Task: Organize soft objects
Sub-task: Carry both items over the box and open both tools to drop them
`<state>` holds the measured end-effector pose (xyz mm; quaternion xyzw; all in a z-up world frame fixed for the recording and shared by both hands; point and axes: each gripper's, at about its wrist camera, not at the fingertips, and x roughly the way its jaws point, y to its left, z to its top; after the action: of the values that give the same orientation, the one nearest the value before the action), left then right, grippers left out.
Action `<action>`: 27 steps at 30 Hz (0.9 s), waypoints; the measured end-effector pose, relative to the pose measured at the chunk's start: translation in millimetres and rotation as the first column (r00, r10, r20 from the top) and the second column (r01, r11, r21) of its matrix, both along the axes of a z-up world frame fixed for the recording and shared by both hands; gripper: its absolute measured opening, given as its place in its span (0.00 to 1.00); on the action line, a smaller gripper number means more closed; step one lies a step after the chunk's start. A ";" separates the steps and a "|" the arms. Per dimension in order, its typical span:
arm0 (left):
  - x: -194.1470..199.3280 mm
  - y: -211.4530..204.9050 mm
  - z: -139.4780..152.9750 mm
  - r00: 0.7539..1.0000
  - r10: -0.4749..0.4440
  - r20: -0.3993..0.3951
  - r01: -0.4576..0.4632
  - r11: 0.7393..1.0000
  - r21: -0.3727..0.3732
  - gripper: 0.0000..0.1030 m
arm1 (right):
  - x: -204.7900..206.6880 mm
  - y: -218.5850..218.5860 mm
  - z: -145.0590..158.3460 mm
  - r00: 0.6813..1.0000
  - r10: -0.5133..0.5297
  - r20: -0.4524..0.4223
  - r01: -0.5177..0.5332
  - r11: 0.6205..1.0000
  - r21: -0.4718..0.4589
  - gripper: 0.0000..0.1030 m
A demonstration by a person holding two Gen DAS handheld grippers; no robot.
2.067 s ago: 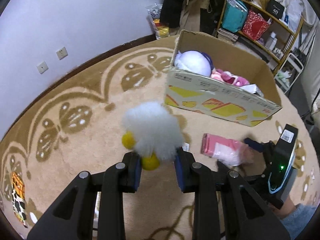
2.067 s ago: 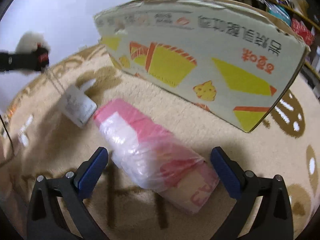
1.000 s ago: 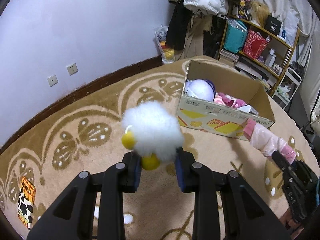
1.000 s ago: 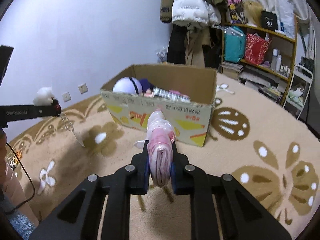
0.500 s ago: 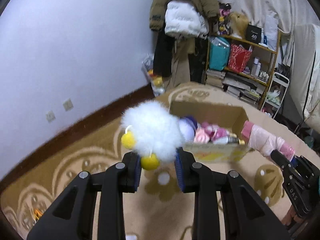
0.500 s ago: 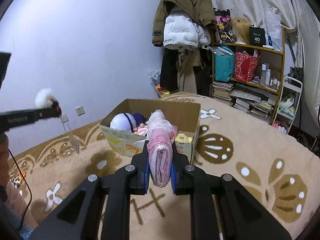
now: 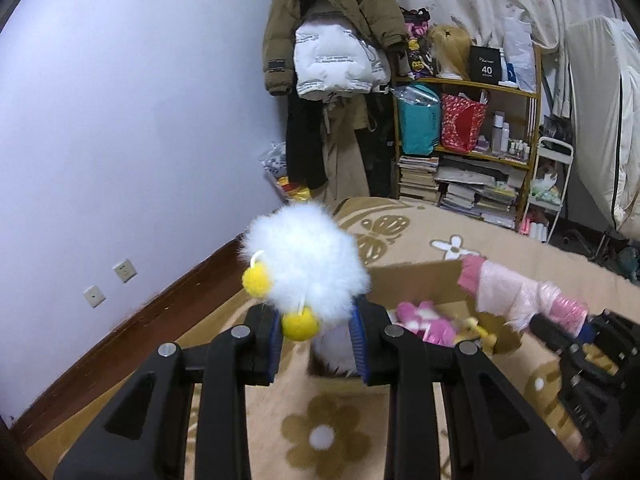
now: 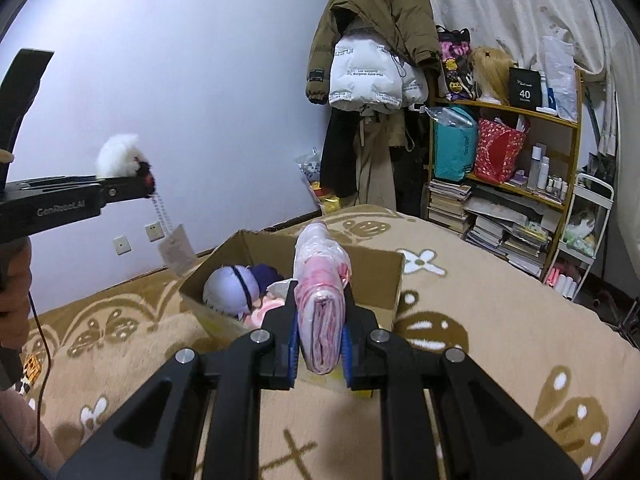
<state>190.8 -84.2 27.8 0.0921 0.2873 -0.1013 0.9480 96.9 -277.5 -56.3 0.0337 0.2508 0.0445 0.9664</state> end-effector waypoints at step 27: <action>57.0 -34.4 -97.2 0.972 0.035 -0.231 -0.032 0.999 0.015 0.62 | 68.0 -17.1 -50.3 0.982 0.027 -0.187 -0.019 0.999 0.045 0.25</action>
<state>247.8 -118.6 -69.3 0.0802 0.3976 -0.0938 0.9092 164.9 -294.5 -106.6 0.0558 0.3402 0.0575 0.9369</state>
